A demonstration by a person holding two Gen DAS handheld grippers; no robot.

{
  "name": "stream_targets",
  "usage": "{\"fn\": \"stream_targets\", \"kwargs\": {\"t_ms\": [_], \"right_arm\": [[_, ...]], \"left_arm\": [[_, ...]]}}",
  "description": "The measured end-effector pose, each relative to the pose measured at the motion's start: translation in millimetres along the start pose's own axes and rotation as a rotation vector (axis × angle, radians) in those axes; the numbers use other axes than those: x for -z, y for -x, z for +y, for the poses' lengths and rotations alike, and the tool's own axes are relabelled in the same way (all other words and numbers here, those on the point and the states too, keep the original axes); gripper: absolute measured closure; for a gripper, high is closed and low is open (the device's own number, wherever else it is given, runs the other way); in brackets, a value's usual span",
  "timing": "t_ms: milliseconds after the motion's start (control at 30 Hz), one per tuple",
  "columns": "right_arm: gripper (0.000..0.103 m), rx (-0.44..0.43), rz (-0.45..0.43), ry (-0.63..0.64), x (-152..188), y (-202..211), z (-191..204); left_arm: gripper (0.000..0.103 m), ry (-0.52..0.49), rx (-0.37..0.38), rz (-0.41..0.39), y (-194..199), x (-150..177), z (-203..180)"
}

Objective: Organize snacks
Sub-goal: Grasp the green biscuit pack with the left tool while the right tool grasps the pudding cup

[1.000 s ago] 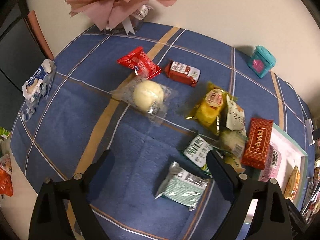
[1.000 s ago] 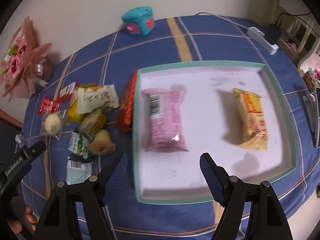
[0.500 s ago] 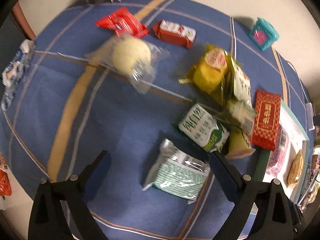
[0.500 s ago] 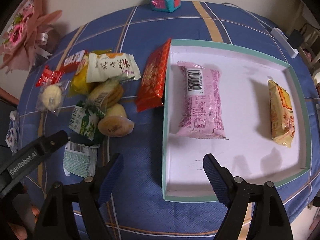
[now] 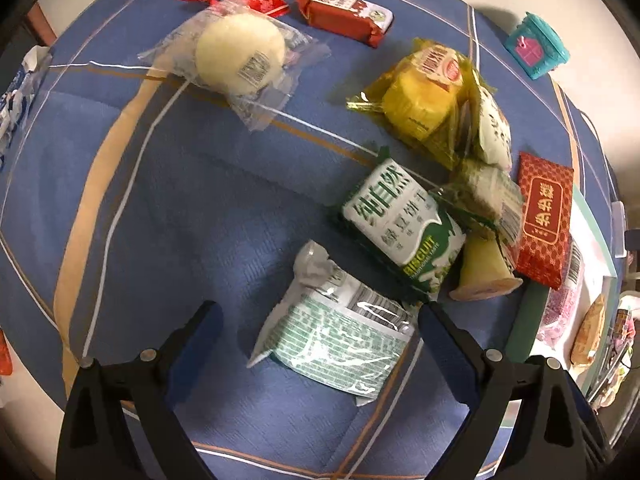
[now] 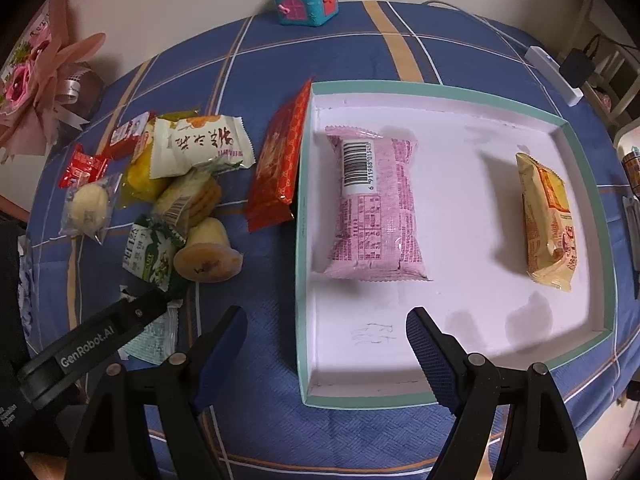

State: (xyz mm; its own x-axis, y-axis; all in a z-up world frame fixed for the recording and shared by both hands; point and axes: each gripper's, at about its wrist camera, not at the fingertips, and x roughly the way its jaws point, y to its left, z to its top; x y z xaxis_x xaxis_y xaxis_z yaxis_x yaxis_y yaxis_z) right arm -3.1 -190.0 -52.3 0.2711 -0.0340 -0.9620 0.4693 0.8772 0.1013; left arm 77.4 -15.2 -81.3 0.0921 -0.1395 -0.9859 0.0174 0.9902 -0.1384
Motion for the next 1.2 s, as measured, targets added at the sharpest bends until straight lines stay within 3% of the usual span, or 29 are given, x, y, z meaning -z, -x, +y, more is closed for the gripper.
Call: {"fn": "stream_targets", "kwargs": {"t_ms": [100, 233, 400, 567, 733, 900, 1200], "right_arm": [[0.019, 0.000, -0.003, -0.008, -1.1, 1.1, -1.5], [0.019, 0.003, -0.005, -0.032, -2.8, 2.2, -6.4], [0.019, -0.005, -0.019, -0.051, -5.2, 6.1, -12.3], [0.019, -0.057, -0.063, -0.034, -12.3, 16.3, -7.0], [0.019, -0.106, -0.115, 0.001, -18.1, 26.9, 6.8], [0.019, -0.133, -0.121, 0.070, -18.0, 23.3, 30.6], [0.035, -0.139, -0.074, 0.129, -22.3, -7.2, 55.2]], "left_arm": [[0.005, -0.021, 0.019, 0.018, -3.1, 5.7, -5.3], [0.005, -0.066, -0.008, 0.029, -7.5, 12.2, -17.0], [0.007, -0.055, -0.039, -0.011, -1.3, 12.5, -20.9], [0.036, -0.026, -0.019, -0.054, 10.7, 12.3, -15.6], [0.039, -0.023, -0.016, -0.067, 11.5, 13.9, -17.7], [0.039, 0.035, -0.018, -0.082, 18.5, -0.1, 3.3], [0.039, 0.105, -0.018, -0.089, 22.8, -9.6, 31.3]]}}
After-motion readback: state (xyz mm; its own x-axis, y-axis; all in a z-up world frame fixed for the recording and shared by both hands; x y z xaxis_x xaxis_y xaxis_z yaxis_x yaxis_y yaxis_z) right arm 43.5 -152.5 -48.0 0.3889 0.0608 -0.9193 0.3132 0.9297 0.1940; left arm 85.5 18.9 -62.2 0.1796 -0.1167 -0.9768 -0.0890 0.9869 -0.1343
